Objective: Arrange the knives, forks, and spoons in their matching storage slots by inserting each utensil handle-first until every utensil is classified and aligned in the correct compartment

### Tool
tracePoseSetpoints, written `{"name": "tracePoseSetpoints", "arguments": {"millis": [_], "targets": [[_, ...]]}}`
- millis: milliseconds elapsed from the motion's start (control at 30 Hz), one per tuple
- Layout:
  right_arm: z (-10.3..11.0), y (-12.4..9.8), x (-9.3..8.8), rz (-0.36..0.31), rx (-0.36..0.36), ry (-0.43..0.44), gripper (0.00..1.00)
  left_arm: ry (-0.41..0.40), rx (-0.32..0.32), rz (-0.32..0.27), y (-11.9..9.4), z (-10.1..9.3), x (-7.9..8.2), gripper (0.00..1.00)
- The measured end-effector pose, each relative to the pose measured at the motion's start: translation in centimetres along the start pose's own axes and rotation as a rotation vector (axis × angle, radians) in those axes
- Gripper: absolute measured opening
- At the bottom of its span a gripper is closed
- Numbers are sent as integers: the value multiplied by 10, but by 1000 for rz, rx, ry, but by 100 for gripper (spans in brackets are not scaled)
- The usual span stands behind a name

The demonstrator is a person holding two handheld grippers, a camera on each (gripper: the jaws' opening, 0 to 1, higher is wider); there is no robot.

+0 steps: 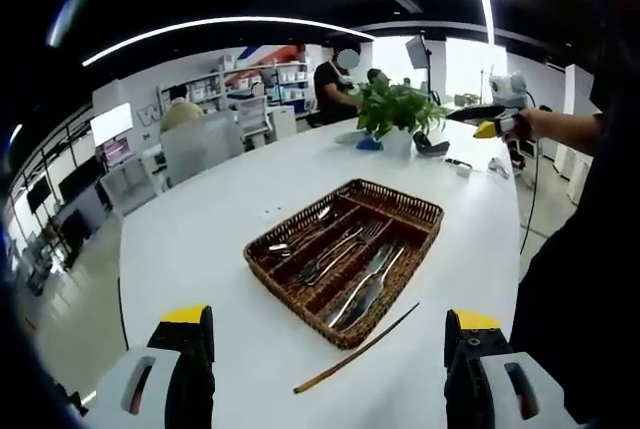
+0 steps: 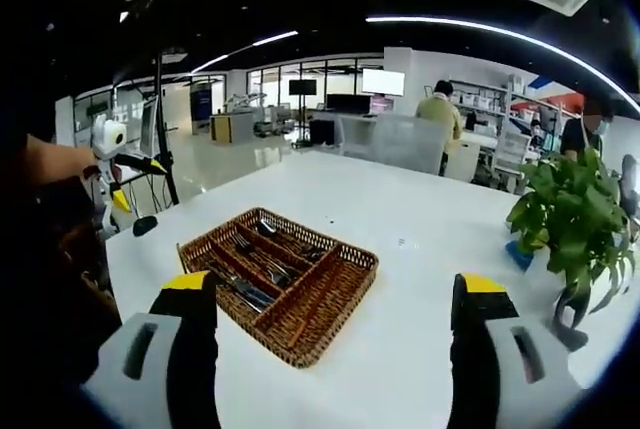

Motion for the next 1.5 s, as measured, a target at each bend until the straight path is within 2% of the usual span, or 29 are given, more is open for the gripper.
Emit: {"name": "tracePoseSetpoints", "arguments": {"millis": [133, 200, 267, 367, 467, 567, 633, 700, 800, 933, 1000, 1100, 1133, 1233, 1333, 1400, 1500], "targets": [[-4, 2, -1, 6, -8, 2, 99, 52, -23, 49, 5, 7, -8, 100], [-5, 2, -3, 11, -11, 0, 99, 47, -31, 67, 11, 14, -14, 98], [-5, 2, -4, 15, -12, 3, 99, 67, -59, 107, 18, 21, -25, 94], [-6, 2, -8, 20, -16, 7, 99, 70, -74, 154, 29, 30, -41, 93], [-8, 4, -16, 46, -22, 19, 99, 77, -112, 186, 41, 31, -52, 91], [-8, 3, -21, 54, -28, 25, 99, 59, -161, 217, 51, 32, -65, 85], [-8, 3, -24, 66, -32, 28, 99, 58, -170, 235, 58, 35, -76, 81], [-9, 3, -28, 76, -38, 27, 99, 59, -202, 265, 63, 32, -85, 77], [-8, 2, -31, 81, -44, 41, 99, 101, -246, 309, 74, 31, -98, 69], [-7, 0, -34, 89, -48, 40, 99, 121, -299, 346, 79, 25, -103, 58], [-7, 0, -36, 96, -53, 48, 99, 127, -321, 366, 87, 26, -112, 54], [-6, 0, -37, 100, -55, 51, 99, 131, -324, 440, 92, 27, -126, 49], [-5, 0, -37, 101, -55, 51, 99, 115, -310, 482, 92, 29, -132, 48], [-4, 0, -36, 103, -53, 48, 99, 93, -316, 458, 94, 27, -129, 40], [-3, 1, -37, 104, -48, 47, 99, 89, -353, 468, 92, 20, -130, 33], [-3, 2, -37, 104, -47, 47, 99, 36, -405, 458, 91, 9, -128, 28], [-1, 4, -36, 101, -42, 47, 99, 66, -409, 454, 92, 5, -126, 27]]}}
Point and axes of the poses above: the point that each gripper's makers call its tool centre point, and the gripper's own axes: y roughly forward along the fingers, z roughly to its left, x roughly out of its top, the point moved 5 cm from there along -y, roughly backward along the fingers, and after that the axes turned 4 degrees about -x, right-handed, at the moved point
